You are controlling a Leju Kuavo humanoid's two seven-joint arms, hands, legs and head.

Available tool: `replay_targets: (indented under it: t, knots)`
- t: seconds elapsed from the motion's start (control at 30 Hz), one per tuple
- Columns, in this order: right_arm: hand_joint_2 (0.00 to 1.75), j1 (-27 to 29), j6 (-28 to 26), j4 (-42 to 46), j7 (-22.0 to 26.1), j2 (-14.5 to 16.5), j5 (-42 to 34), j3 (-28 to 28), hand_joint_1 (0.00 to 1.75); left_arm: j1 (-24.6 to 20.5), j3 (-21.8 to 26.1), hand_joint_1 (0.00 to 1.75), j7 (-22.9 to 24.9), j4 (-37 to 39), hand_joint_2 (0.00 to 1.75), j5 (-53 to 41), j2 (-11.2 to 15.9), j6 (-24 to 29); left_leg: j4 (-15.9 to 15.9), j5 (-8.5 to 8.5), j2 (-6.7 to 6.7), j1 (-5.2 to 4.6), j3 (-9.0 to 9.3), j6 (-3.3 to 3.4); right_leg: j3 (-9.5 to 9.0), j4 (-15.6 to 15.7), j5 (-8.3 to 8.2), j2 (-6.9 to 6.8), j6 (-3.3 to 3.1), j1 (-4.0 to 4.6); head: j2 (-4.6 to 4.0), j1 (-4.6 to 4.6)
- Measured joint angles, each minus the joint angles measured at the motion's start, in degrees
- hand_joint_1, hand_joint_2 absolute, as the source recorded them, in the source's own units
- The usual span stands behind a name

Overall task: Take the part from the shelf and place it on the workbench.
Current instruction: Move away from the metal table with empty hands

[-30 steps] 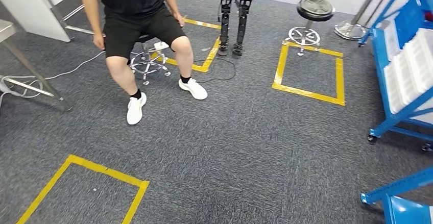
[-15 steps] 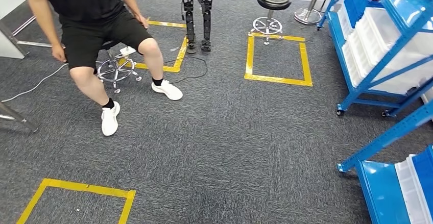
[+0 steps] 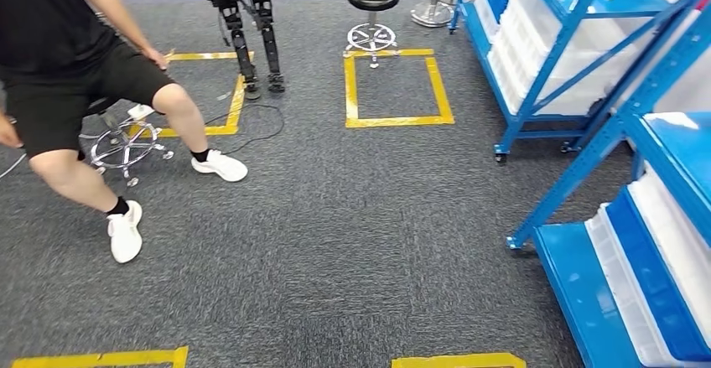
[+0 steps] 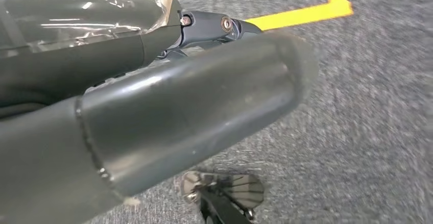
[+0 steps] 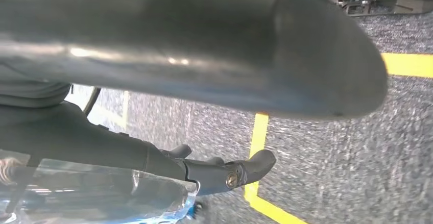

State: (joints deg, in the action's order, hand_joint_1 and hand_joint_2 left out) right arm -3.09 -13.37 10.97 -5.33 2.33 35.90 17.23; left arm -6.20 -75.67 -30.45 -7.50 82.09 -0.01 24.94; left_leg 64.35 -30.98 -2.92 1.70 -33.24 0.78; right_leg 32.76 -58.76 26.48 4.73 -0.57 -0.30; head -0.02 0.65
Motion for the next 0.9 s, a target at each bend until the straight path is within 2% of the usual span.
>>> replay_targets:
  t: [0.03, 0.07, 0.1, 0.13, 0.17, 0.23, 0.27, 0.3, 0.33, 0.37, 0.4, 0.43, 0.47, 0.5, 0.53, 0.57, 0.6, 0.63, 0.67, 0.7, 0.73, 0.77, 0.8, 0.83, 0.87, 0.9]
  knots:
    - [0.0, -0.06, 0.01, 0.0, 0.0, 0.03, 0.02, -0.01, 0.0, 0.01, -0.01, 0.0, 0.01, 0.0, 0.0, -0.01, 0.02, 0.0, -2.79, 1.18, -1.07, -0.03, 1.04, 0.14, 0.14, -0.1, 0.0, 0.64, 0.17, 0.08, 0.0, 0.02]
    - [0.0, -0.09, 0.01, 0.0, -0.01, 0.04, 0.05, 0.0, 0.0, -0.01, -0.03, 0.0, 0.02, 0.0, 0.0, -0.02, 0.03, 0.02, -4.28, 1.63, -1.82, -0.16, 1.52, 0.26, 0.46, -0.16, -0.05, 1.23, 0.45, 0.15, 0.0, 0.02]
    - [0.0, -0.07, 0.02, 0.0, -0.01, 0.06, 0.09, 0.0, 0.0, -0.06, -0.04, 0.0, 0.04, 0.0, 0.0, -0.03, 0.04, 0.04, -4.77, 1.65, -1.71, -0.37, 1.62, 0.4, 0.79, -0.19, -0.14, 1.82, 0.82, 0.18, 0.0, 0.02]
    - [0.0, 0.03, 0.01, 0.0, -0.01, 0.03, 0.12, 0.01, 0.0, -0.13, -0.05, 0.0, 0.05, -0.01, 0.0, -0.04, 0.02, 0.07, -4.93, 1.81, -0.93, -0.48, 1.67, 0.68, 1.14, -0.06, -0.27, 2.33, 1.21, 0.07, 0.0, 0.03]
    - [0.0, 0.15, 0.01, 0.0, -0.02, -0.01, 0.16, 0.01, 0.0, -0.21, -0.06, 0.0, 0.06, -0.01, 0.0, -0.03, -0.02, 0.1, -5.27, 2.06, -0.3, -0.54, 1.82, 1.07, 1.47, -0.32, -0.24, 1.94, 1.49, 0.06, 0.0, 0.03]
    - [0.0, 0.18, 0.01, 0.0, -0.02, -0.04, 0.25, 0.01, 0.0, -0.25, -0.07, 0.0, 0.07, -0.01, 0.0, -0.02, -0.06, 0.15, -6.05, 2.59, 1.17, -0.45, 2.14, 1.82, 3.04, -3.2, 1.36, -0.81, 1.57, 0.1, 0.0, 0.2]
    - [0.0, 0.11, 0.01, 0.0, -0.02, -0.04, 0.29, 0.01, 0.0, -0.21, -0.07, 0.0, 0.07, -0.01, 0.0, -0.01, -0.07, 0.16, -6.24, 2.7, 2.01, -0.5, 2.2, 2.01, 4.59, -6.35, 2.95, -2.5, 1.44, -0.03, 0.0, 0.28]
    - [0.0, 0.02, 0.01, 0.0, -0.02, -0.02, 0.32, 0.01, 0.0, -0.15, -0.07, 0.0, 0.08, 0.0, 0.0, 0.01, -0.06, 0.17, -6.28, 2.7, 2.89, -0.58, 2.18, 2.11, 6.59, -10.18, 4.76, -3.47, 1.4, -0.18, 0.0, 0.36]
    - [0.0, -0.03, 0.01, 0.0, -0.02, -0.01, 0.32, 0.01, 0.0, -0.09, -0.07, 0.0, 0.08, 0.0, 0.0, 0.02, -0.06, 0.17, -6.28, 2.67, 3.77, -0.64, 2.13, 2.11, 8.38, -13.74, 6.16, -3.83, 1.55, -0.4, 0.0, 0.41]
    - [0.0, 0.01, 0.01, 0.0, -0.02, -0.01, 0.32, 0.01, 0.0, -0.08, -0.07, 0.0, 0.09, 0.0, 0.0, 0.02, -0.06, 0.17, -6.27, 2.63, 4.6, -0.66, 2.09, 2.07, 9.38, -15.83, 6.78, -4.0, 1.92, -0.65, 0.0, 0.39]
    - [0.0, 0.1, 0.0, 0.0, -0.02, -0.02, 0.32, 0.01, 0.0, -0.09, -0.07, 0.0, 0.09, 0.0, 0.0, 0.02, -0.06, 0.17, -6.26, 2.57, 5.34, -0.64, 2.09, 1.98, 9.11, -15.57, 6.45, -4.18, 2.52, -0.9, 0.0, 0.4]
    - [0.0, 0.19, 0.0, 0.0, -0.02, -0.04, 0.32, 0.01, 0.0, -0.11, -0.08, 0.0, 0.09, 0.0, 0.0, 0.02, -0.07, 0.16, -6.25, 2.47, 6.01, -0.59, 2.16, 1.83, 7.6, -12.96, 5.34, -4.6, 3.21, -1.16, 0.0, 0.42]
    - [0.0, 0.24, 0.01, 0.0, -0.02, -0.06, 0.32, 0.01, 0.0, -0.12, -0.08, 0.0, 0.09, 0.0, 0.0, 0.02, -0.07, 0.16, -6.23, 2.33, 6.66, -0.54, 2.31, 1.6, 5.15, -8.68, 3.87, -5.63, 3.86, -1.43, 0.0, 0.42]
    - [0.0, 0.19, 0.01, 0.0, -0.02, -0.05, 0.32, 0.01, 0.0, -0.11, -0.08, 0.0, 0.09, 0.01, 0.0, 0.02, -0.05, 0.15, -6.18, 2.11, 7.25, -0.61, 2.5, 1.25, 2.96, -4.72, 2.49, -7.1, 4.18, -1.55, 0.01, 0.43]
    - [0.0, 0.08, 0.01, 0.0, -0.02, -0.03, 0.33, 0.01, 0.0, -0.1, -0.08, 0.0, 0.1, 0.01, 0.0, 0.03, -0.04, 0.16, -6.14, 1.85, 7.81, -0.7, 2.77, 0.83, 1.32, -1.85, 1.49, -8.32, 4.14, -1.43, 0.01, 0.39]
    - [0.0, -0.02, 0.01, 0.0, -0.02, 0.01, 0.36, 0.01, 0.0, -0.12, -0.08, 0.0, 0.12, 0.02, 0.0, 0.03, -0.02, 0.16, -6.15, 1.62, 8.36, -0.8, 3.09, 0.39, 0.45, -0.33, 0.93, -9.11, 3.8, -1.22, 0.01, 0.33]
    - [0.0, -0.09, 0.01, 0.0, -0.02, 0.02, 0.38, 0.01, 0.0, -0.17, -0.08, 0.0, 0.14, 0.02, 0.0, 0.02, -0.02, 0.17, -6.3, 1.45, 8.95, -0.84, 3.46, -0.04, 0.53, -0.17, 0.74, -9.12, 3.31, -0.84, 0.01, 0.26]
    - [0.0, -0.11, 0.0, 0.0, -0.02, -0.02, 0.39, 0.02, 0.0, -0.28, -0.09, 0.0, 0.15, 0.01, 0.0, 0.01, -0.05, 0.17, -6.5, 1.32, 9.59, -0.74, 3.87, -0.47, 0.49, 0.01, 0.64, -8.46, 2.8, -0.57, 0.0, 0.22]
    - [0.0, -0.07, 0.0, 0.0, -0.03, -0.07, 0.4, 0.02, 0.0, -0.45, -0.09, 0.0, 0.15, -0.01, 0.0, -0.02, -0.1, 0.17, -6.48, 1.05, 9.62, -0.5, 4.15, -0.86, 0.39, 0.21, 0.55, -7.75, 2.29, -0.87, 0.0, 0.16]
    - [0.0, -0.06, -0.01, 0.0, -0.04, -0.13, 0.4, 0.03, 0.0, -0.57, -0.1, 0.0, 0.17, -0.03, 0.0, -0.04, -0.14, 0.19, -5.75, 0.3, 8.79, -0.28, 4.07, -1.15, 0.25, 0.41, 0.41, -7.1, 1.76, -1.08, 0.0, 0.07]
    - [0.0, -0.06, -0.02, 0.0, -0.09, -0.16, 0.4, 0.03, 0.0, -0.64, -0.11, 0.0, 0.21, -0.04, 0.0, -0.07, -0.16, 0.2, -3.79, -1.1, 7.34, -0.1, 3.37, -1.33, -0.01, 0.61, 0.23, -6.47, 1.15, -1.38, 0.0, -0.05]
    - [0.0, -0.08, -0.03, 0.0, -0.15, -0.17, 0.41, 0.03, 0.0, -0.63, -0.13, 0.0, 0.31, -0.04, 0.0, -0.08, -0.16, 0.23, -0.54, -3.02, 5.51, 0.05, 1.97, -1.37, -0.15, 0.7, 0.08, -5.82, 0.68, -1.56, 0.0, -0.2]
    - [0.0, -0.11, -0.04, 0.0, -0.22, -0.15, 0.43, 0.03, 0.0, -0.55, -0.14, 0.0, 0.44, -0.04, 0.0, -0.07, -0.16, 0.27, 3.58, -5.06, 4.07, 0.05, 0.01, -1.33, -0.12, 0.7, 0.01, -5.15, 0.36, -1.28, 0.0, -0.28]
    - [0.0, -0.12, -0.05, 0.0, -0.31, -0.11, 0.44, 0.03, 0.0, -0.45, -0.15, 0.0, 0.57, -0.04, 0.0, -0.07, -0.16, 0.31, 7.55, -6.59, 3.3, 0.05, -2.03, -1.29, -0.11, 0.69, -0.01, -4.36, 0.19, -1.02, 0.0, -0.33]
    - [0.0, -0.1, -0.05, 0.0, -0.37, -0.06, 0.46, 0.04, 0.0, -0.34, -0.15, 0.0, 0.68, -0.04, 0.0, -0.06, -0.16, 0.33, 10.16, -7.08, 2.94, 0.03, -3.58, -1.24, -0.16, 0.68, 0.0, -3.5, 0.18, -0.78, 0.0, -0.32]
    - [0.0, -0.04, -0.05, 0.0, -0.44, -0.03, 0.47, 0.04, 0.0, -0.24, -0.16, 0.0, 0.73, -0.04, 0.0, -0.05, -0.15, 0.34, 10.64, -6.33, 2.79, 0.03, -4.22, -1.14, -0.27, 0.66, 0.01, -2.64, 0.17, -0.62, 0.0, -0.32]
